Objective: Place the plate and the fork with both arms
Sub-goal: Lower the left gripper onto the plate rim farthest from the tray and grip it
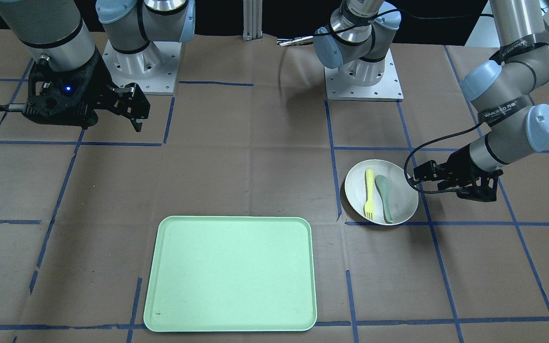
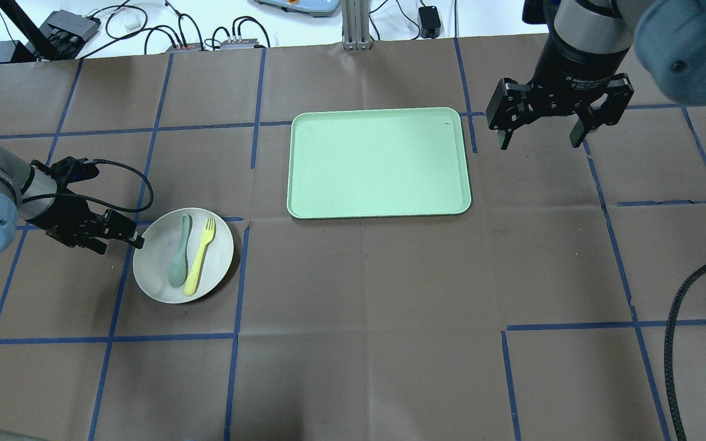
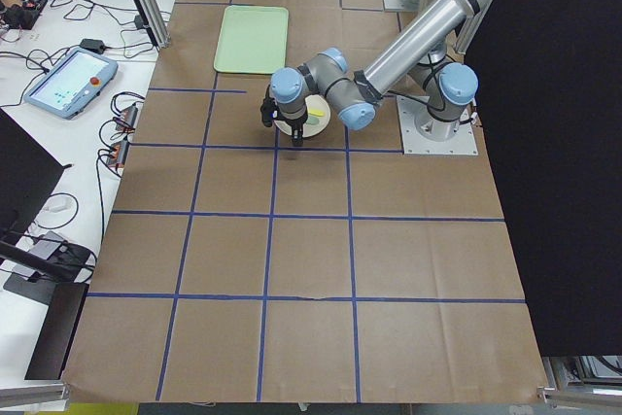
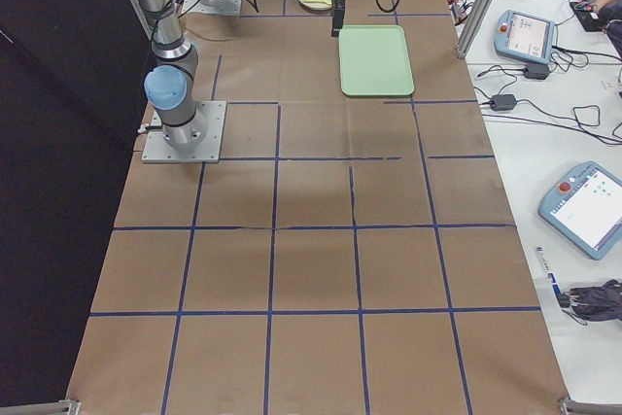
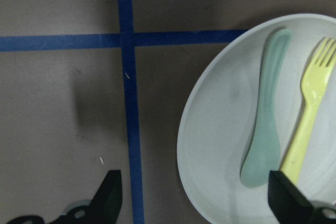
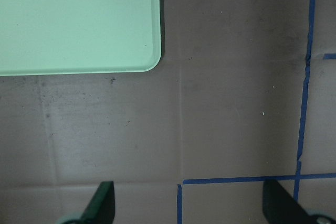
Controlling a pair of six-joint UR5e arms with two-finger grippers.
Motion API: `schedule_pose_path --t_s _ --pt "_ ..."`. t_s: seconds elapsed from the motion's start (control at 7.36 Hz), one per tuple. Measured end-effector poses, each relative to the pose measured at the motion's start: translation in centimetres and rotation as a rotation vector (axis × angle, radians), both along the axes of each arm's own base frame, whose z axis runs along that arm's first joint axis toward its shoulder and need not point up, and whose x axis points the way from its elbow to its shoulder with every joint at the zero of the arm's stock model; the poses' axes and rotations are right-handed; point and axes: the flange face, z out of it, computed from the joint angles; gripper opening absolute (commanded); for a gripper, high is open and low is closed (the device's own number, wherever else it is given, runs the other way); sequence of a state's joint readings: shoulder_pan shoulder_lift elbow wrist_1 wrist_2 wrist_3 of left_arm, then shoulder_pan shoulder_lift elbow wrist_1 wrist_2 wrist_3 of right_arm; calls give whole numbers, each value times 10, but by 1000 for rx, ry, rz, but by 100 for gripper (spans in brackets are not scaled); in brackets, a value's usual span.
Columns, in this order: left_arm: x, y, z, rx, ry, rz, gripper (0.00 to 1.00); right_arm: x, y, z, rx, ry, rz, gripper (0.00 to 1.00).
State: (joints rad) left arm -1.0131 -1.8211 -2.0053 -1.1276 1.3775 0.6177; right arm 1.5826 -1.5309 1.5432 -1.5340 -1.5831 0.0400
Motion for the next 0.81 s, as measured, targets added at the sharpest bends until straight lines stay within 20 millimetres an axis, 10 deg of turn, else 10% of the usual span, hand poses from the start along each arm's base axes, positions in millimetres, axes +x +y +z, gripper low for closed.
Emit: schedule_pose_path --t_s 0.27,0.54,0.81 --pt "2 -2 -20 -12 37 -22 92 0 0 0 0 0 0 100" --pt "4 -5 -28 -26 37 -36 51 0 0 0 0 0 -1 100" --pt "3 -6 -29 -27 35 -37 38 0 0 0 0 0 -1 100"
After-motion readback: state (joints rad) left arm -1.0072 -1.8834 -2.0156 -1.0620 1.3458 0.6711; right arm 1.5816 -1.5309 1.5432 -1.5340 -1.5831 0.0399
